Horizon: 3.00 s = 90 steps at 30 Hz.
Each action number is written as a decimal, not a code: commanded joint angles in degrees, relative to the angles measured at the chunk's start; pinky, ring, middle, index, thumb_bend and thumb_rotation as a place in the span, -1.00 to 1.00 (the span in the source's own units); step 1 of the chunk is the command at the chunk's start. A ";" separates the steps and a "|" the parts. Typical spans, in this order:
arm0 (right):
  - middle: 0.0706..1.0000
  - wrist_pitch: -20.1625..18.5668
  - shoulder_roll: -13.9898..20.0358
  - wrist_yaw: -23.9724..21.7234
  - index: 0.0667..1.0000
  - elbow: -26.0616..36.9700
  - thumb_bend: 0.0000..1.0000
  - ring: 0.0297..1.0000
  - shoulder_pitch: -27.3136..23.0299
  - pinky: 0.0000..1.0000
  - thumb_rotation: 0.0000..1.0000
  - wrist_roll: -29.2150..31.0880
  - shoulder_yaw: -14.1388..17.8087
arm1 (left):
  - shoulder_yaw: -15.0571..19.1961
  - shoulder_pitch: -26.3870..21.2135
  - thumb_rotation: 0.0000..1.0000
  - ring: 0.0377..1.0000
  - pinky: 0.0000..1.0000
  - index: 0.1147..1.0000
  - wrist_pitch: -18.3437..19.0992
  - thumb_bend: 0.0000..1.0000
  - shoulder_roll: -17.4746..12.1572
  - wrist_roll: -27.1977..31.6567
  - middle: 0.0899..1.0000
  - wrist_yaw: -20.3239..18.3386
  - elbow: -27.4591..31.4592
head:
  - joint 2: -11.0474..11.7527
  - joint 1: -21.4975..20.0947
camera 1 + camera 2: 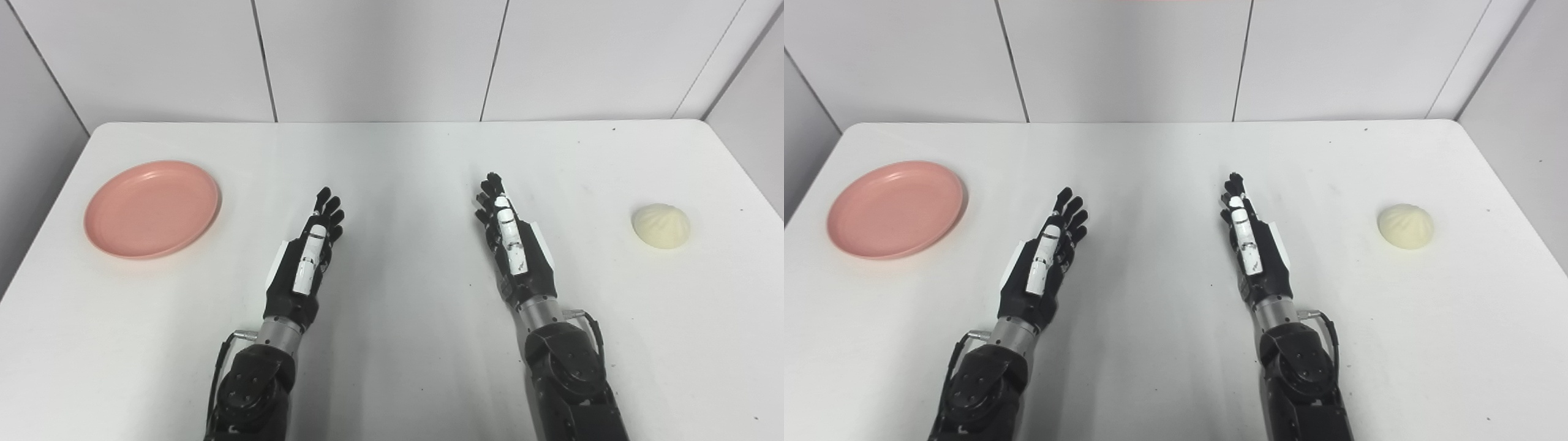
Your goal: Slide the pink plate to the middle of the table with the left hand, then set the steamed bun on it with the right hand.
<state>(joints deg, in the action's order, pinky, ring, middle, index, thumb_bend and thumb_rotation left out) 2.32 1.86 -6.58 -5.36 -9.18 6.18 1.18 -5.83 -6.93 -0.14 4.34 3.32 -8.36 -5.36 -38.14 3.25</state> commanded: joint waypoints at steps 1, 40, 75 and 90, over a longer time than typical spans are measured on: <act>1.00 -0.01 0.00 0.04 1.00 -2.30 -0.60 1.00 2.43 1.00 1.00 0.33 0.08 | 0.27 2.98 1.00 0.98 1.00 1.00 3.46 -0.35 -1.00 0.09 1.00 0.22 -2.37 | 0.09 0.13; 1.00 0.76 2.93 -2.26 1.00 -3.85 -0.67 1.00 2.04 1.00 1.00 3.32 1.28 | -1.17 0.98 1.00 0.99 0.99 1.00 -1.82 -0.41 1.71 -2.74 1.00 2.11 -9.11 | 4.30 11.72; 1.00 -0.90 3.45 -1.53 1.00 -2.10 -0.64 1.00 2.30 1.00 1.00 3.95 1.37 | 0.80 -6.28 1.00 0.97 1.00 1.00 1.27 -0.09 2.66 -3.35 0.98 5.70 10.97 | 3.68 14.41; 1.00 -2.93 3.91 -1.94 1.00 -0.64 -0.69 1.00 2.56 1.00 1.00 5.05 1.55 | 9.89 -11.40 1.00 0.94 1.00 0.97 1.63 -0.11 0.36 0.35 0.95 9.75 19.26 | 3.90 16.63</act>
<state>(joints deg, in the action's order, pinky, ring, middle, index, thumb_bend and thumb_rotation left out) -0.01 5.03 -8.12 -4.94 -9.24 10.83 2.09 3.66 -15.30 2.10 5.27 3.08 0.63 11.66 -34.28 19.86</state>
